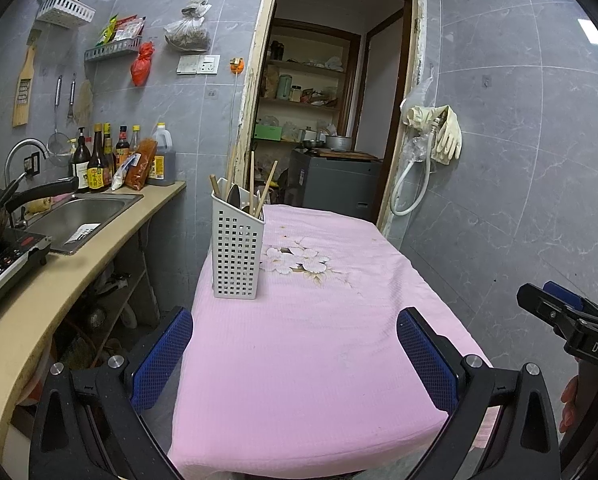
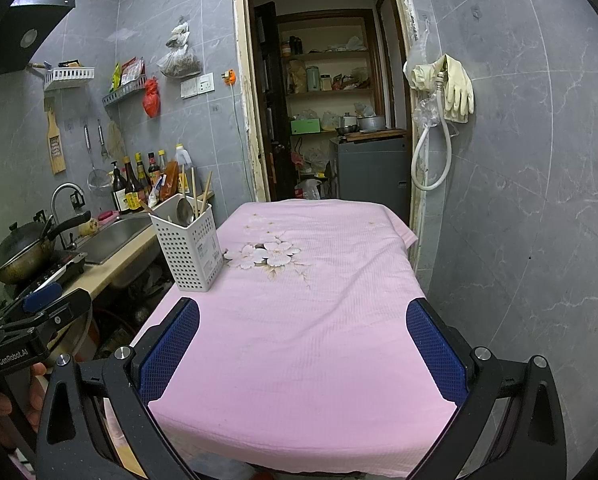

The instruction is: Organize utensils

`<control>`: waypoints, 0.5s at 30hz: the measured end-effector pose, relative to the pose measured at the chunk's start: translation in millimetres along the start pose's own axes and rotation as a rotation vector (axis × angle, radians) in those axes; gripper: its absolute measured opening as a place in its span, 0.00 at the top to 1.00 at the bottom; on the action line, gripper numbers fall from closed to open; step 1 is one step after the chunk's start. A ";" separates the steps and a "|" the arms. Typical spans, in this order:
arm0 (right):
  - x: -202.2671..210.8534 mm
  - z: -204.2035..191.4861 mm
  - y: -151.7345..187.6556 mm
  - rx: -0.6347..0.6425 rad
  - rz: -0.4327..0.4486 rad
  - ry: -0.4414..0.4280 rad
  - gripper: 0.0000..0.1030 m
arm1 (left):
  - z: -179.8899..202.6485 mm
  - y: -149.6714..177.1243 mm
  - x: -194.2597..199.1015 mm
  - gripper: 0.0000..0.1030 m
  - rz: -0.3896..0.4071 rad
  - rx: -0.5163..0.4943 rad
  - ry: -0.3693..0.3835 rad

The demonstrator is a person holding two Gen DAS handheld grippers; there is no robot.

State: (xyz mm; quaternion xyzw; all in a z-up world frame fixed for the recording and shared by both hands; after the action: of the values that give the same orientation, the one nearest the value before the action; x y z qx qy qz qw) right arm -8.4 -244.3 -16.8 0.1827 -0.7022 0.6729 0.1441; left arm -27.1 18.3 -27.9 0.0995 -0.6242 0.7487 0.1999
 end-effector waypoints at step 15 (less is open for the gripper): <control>-1.4 1.7 -0.8 0.000 -0.002 -0.001 0.01 | -0.9 -0.3 0.0 0.00 -0.001 -0.002 0.001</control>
State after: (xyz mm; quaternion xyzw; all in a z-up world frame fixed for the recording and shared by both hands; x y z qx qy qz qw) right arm -6.8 -245.9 -16.8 0.1837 -0.7020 0.6728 0.1444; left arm -26.9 19.2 -27.8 0.0994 -0.6248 0.7480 0.2006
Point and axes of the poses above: each gripper's, at about its wrist camera, not at the fingertips, and x roughly against the way its jaws point, z to its right, y to its underside, the point moved 3 cm from there along -x, roughly the way its jaws point, and after that the axes turned 8 degrees about y, right-handed, at the moved point
